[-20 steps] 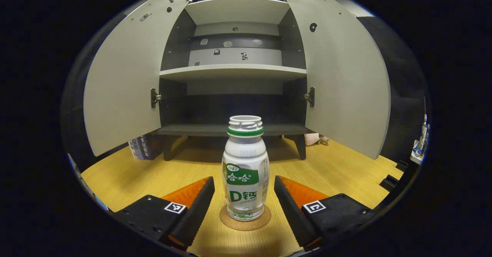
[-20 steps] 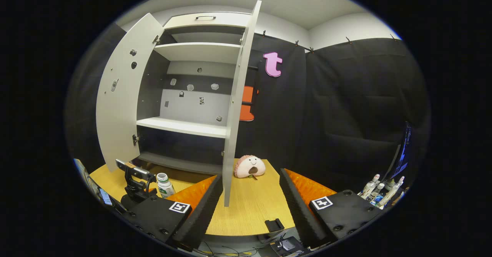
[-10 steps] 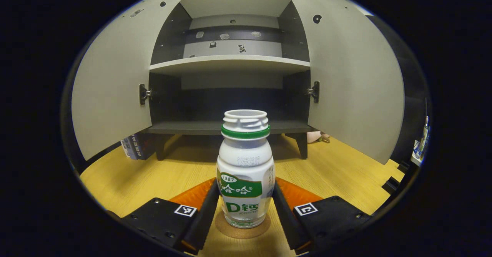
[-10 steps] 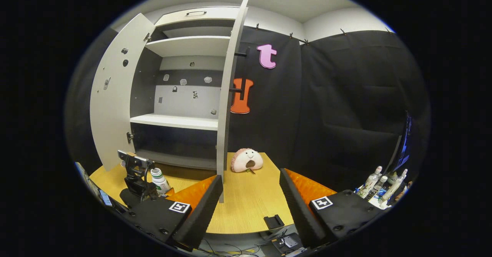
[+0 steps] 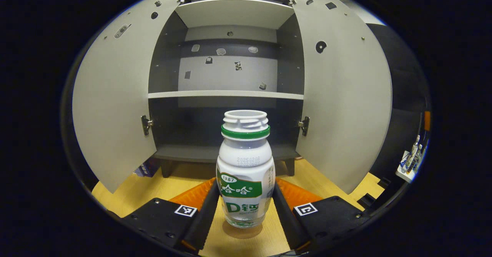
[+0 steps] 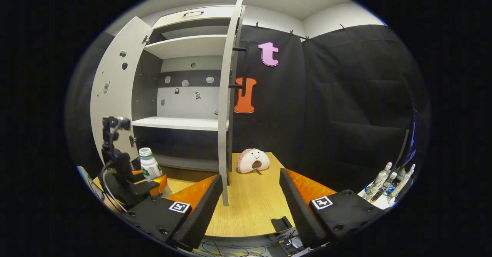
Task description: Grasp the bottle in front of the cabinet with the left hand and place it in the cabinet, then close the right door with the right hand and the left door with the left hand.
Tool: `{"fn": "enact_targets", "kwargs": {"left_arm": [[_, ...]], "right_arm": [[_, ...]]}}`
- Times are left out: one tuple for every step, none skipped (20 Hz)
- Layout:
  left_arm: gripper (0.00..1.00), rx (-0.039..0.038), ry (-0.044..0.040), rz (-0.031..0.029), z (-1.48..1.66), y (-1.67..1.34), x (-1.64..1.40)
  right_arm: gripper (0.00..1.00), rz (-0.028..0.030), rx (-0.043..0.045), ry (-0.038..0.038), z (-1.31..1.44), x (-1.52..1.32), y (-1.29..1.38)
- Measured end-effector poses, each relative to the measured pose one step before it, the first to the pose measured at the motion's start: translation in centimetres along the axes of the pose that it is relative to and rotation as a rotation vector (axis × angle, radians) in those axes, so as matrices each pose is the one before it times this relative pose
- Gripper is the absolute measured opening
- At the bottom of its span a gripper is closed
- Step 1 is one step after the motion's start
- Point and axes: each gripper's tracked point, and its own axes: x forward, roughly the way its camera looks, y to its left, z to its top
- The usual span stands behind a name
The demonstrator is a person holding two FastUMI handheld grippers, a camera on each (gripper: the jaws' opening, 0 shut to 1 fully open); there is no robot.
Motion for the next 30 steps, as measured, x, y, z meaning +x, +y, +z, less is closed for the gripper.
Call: {"fn": "enact_targets", "kwargs": {"left_arm": [[0.78,-0.01492,-0.00736,0.0025,1.361,0.413,-0.29],[0.78,-0.01375,-0.00849,0.00091,1.157,0.332,-0.105],[0.78,-0.01361,-0.01069,-0.00003,1.522,0.334,0.01],[0.77,-0.00402,-0.00963,0.00169,1.395,0.397,0.168],[0.77,0.00304,-0.013,0.00269,1.463,0.402,0.208],[0.77,0.00716,-0.01608,0.00383,1.524,0.373,0.318],[0.77,0.00974,-0.01671,-0.00228,1.401,0.26,0.353],[0.77,0.0083,-0.01709,0.00078,1.424,0.225,0.479],[0.77,0.00368,-0.01271,-0.00286,1.254,0.244,0.523],[0.77,0.00038,-0.01002,-0.00181,1.056,0.167,0.598],[0.77,0.00027,-0.00741,-0.00376,1.069,0.184,0.707],[0.77,0.00931,-0.00821,-0.00084,1.036,0.225,0.655],[0.77,0.01409,-0.00317,-0.00143,0.972,0.2,0.731],[0.77,0.01399,-0.00553,-0.00195,0.768,0.121,0.528],[0.77,0.01481,-0.00678,-0.00205,0.846,0.16,0.782],[0.77,0.01307,-0.01111,-0.00241,1.01,0.205,0.683],[0.77,0.00837,-0.01148,-0.00571,0.948,0.138,0.727],[0.77,0.00383,-0.01127,-0.00624,0.829,-0.031,0.64],[0.77,0.00149,-0.01126,-0.00629,0.893,0.096,0.558],[0.77,-0.00114,-0.01014,-0.0024,0.731,0.234,0.814],[0.77,0.0003,-0.0097,-0.00326,0.716,0.172,0.723],[0.77,0.00397,-0.00652,-0.00306,0.559,0.13,0.884],[0.77,0.00261,-0.00242,-0.00113,0.391,0.231,0.836],[0.77,-0.00356,0.0034,-0.00338,0.1,0.102,0.862],[0.77,-0.01878,0.01096,-0.00428,-0.03,0.207,0.876],[0.77,-0.02883,0.01053,-0.00379,-0.053,0.322,0.998],[0.77,-0.02074,0.01122,0.00608,-0.066,0.467,0.951],[0.77,0.00041,0.00361,0.00805,-0.026,0.493,1.105],[0.77,0.01451,0.01221,0.00511,-0.101,0.494,1.092],[0.77,0.00337,0.01634,-0.00067,-0.374,0.313,1.0]], "right_arm": [[0.98,0.00211,-0.00324,-0.00575,0.168,0.032,0.039],[0.98,0.00018,-0.00413,-0.00447,0.17,0.015,0.09],[0.99,0.00119,-0.00231,-0.00178,0.066,-0.051,0.135],[0.98,0.00341,-0.00112,0.00047,-0.048,-0.154,0.061],[0.98,0.0009,-0.00104,-0.00033,-0.1,-0.036,0.166],[0.98,-0.00189,-0.00147,-0.00068,0.046,-0.063,0.132],[0.98,-0.00538,-0.00098,0.00208,-0.098,0.011,-0.009],[0.99,-0.00563,0.00222,0.00412,-0.133,-0.069,0.035],[0.98,-0.00324,0.00609,0.00288,-0.055,0.122,0.085],[0.99,-0.00015,0.00787,0.00049,0.083,-0.069,0.163],[0.99,0.00036,0.00556,-0.00138,0.162,0.173,0.199],[0.98,-0.00232,0.00131,-0.00385,0.214,0.021,0.206],[0.98,-0.00442,-0.00141,-0.00489,0.172,0.029,0.061],[0.98,-0.00494,-0.00163,-0.00404,0.135,0.045,0.024],[0.98,-0.00445,0.0005,-0.00325,0.206,-0.01,0.06],[0.98,-0.00429,0.00307,-0.00196,0.203,0.071,0.109],[0.98,-0.00562,0.00539,-0.00111,0.022,0.326,0.006],[0.98,-0.00878,0.00568,-0.00092,0.037,0.067,-0.087],[0.98,-0.00958,0.00385,-0.00111,0.048,0.022,-0.169],[0.98,-0.00898,0.00306,-0.00285,0.086,0.139,-0.092],[0.98,-0.00867,0.00272,-0.00249,0.123,0.023,-0.114],[0.98,-0.00867,0.00341,-0.00301,0.144,0.051,-0.16],[0.98,-0.00927,0.00406,-0.00175,0.107,0.369,-0.16],[0.98,-0.00902,0.00456,0.00054,0.132,0.219,-0.169],[0.98,-0.00855,0.00513,0.00213,0.098,0.251,-0.1],[0.98,-0.00716,0.00493,-0.001,0.279,0.337,-0.091],[0.98,-0.00703,0.00305,-0.00731,0.591,0.219,-0.113],[0.98,-0.01125,-0.00021,-0.01353,0.721,0.229,-0.27],[0.98,-0.01377,-0.00228,-0.01213,0.548,0.186,-0.298],[0.98,-0.01195,-0.00117,-0.00835,0.383,0.152,-0.328]]}}
